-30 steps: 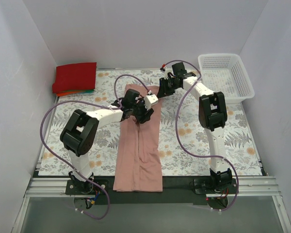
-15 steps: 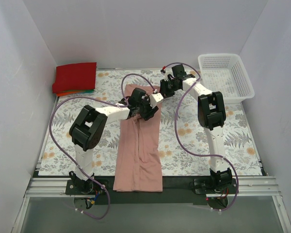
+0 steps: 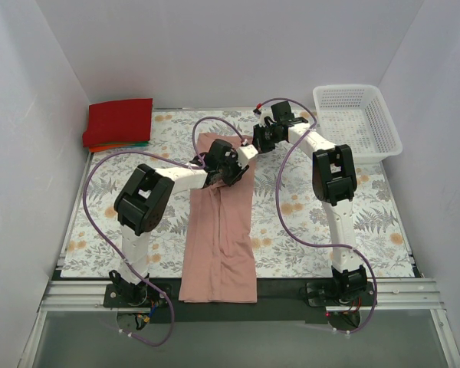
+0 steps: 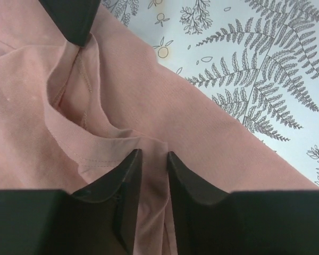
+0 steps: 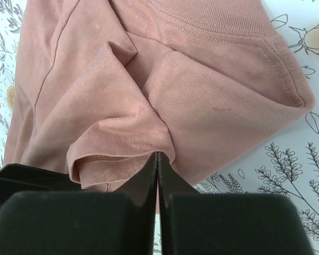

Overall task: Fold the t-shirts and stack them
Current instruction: Fold the tshirt

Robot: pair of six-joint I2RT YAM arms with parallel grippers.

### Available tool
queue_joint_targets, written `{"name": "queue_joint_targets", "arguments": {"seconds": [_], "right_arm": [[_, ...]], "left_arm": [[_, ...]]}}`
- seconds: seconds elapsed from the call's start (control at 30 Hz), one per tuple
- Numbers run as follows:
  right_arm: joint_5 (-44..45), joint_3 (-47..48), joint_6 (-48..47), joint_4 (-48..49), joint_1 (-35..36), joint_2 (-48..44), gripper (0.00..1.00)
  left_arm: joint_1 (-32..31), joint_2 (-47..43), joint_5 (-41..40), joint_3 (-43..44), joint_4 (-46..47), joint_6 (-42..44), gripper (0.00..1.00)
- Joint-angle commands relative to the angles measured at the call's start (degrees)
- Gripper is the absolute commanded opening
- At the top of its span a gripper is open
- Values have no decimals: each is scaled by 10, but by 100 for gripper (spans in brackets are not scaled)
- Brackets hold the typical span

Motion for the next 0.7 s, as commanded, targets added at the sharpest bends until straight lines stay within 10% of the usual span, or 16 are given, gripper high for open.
{"name": "queue_joint_targets", "arguments": {"seconds": [0.0, 0.3, 0.67], "right_arm": [[-12, -3, 3, 21, -2, -7, 1], [-16, -5, 6, 26, -2, -11, 1], [-1, -1, 10, 53, -6, -22, 1]], "left_arm": [[-2, -4, -13, 19, 21, -8, 23], [-3, -11, -13, 23, 14, -9, 0], [-3, -116, 83, -45, -6, -2, 0]]}}
